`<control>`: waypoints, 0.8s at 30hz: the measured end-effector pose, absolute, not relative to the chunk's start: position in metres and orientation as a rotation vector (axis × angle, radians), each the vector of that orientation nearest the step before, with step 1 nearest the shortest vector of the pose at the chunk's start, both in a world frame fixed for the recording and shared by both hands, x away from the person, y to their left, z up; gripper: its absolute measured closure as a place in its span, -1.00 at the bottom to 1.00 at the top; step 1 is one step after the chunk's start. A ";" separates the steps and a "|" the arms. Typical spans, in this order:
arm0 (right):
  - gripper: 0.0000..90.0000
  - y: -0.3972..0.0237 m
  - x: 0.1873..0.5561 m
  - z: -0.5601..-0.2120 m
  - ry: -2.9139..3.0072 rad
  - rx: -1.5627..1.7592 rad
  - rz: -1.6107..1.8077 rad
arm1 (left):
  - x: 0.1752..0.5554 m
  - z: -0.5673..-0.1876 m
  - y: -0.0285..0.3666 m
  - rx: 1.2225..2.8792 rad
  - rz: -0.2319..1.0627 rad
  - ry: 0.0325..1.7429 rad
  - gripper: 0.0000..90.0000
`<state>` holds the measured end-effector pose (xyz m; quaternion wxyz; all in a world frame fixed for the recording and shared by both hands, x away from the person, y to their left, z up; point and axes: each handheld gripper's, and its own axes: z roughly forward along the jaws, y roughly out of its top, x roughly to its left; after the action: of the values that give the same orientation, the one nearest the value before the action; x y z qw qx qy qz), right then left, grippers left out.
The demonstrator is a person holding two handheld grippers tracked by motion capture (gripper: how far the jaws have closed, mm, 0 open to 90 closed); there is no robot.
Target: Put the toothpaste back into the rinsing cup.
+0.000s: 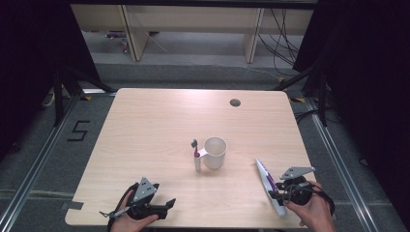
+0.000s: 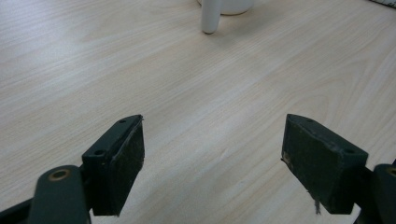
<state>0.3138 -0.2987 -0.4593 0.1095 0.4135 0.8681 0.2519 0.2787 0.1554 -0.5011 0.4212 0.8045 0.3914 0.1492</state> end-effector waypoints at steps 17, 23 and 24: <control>0.04 -0.280 0.352 -0.472 2.598 1.336 0.565 | 0.279 -0.501 0.155 2.023 0.369 0.972 -0.53; 0.12 -0.277 0.359 -0.474 2.600 1.330 0.521 | 0.279 -0.500 0.155 2.026 0.377 0.968 -0.53; 0.12 -0.276 0.359 -0.474 2.604 1.343 0.511 | 0.279 -0.500 0.155 2.024 0.375 0.969 -0.53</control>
<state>0.3590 -0.2756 -0.4739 0.0835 0.4500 0.8725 0.1712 0.2787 0.1552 -0.5003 0.4196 0.8075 0.3866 0.1498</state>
